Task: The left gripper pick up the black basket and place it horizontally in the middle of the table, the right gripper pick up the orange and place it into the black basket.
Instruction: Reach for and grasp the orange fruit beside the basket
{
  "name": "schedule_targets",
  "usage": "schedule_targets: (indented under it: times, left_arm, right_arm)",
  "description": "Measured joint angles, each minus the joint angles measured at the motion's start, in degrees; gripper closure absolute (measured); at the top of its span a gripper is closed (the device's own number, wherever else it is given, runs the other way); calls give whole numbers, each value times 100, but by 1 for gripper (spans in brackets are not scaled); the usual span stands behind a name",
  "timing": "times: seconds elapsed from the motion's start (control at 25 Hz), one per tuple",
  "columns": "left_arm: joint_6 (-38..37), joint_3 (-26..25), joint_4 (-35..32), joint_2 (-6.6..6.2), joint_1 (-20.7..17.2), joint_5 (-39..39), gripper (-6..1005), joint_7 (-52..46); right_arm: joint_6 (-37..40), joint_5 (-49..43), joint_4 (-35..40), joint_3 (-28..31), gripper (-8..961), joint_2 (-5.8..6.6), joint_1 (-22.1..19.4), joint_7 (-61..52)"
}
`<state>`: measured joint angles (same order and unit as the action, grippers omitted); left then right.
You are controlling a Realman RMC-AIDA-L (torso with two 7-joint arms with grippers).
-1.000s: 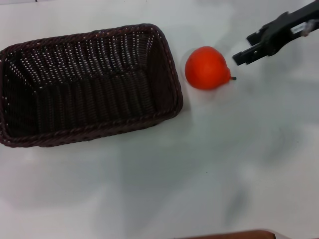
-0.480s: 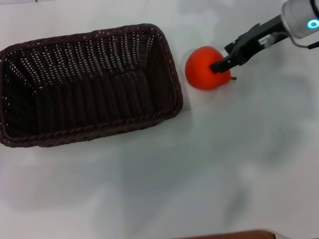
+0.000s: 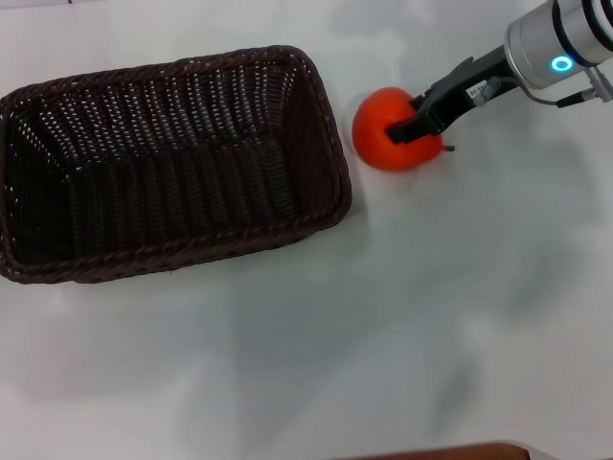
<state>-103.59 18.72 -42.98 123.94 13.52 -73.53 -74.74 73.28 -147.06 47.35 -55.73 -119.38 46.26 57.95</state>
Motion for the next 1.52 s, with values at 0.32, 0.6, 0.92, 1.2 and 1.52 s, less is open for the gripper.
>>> schedule_targets:
  times: [0.32,0.6,0.92,1.2,1.52]
  left_arm:
    - [37,0,18,-1,9,-16,419,1]
    - [2,3,18,-1,14,24,419,4]
    - [-11,18,19,-2,26,28,419,-12]
    - [-17,4,18,-20,50,33,420,-130]
    - [-72,-17,19,-13,4,33,420,-134]
  right_arm:
    - [39,83,21,-15,581,14,-9,-3]
    - [-2,87,28,11,674,23,-2,7]
    - [-210,90,29,113,750,30,-69,18]
    - [-314,207,33,299,832,29,-133,65]
    - [-273,1371,777,395,884,15,-736,296]
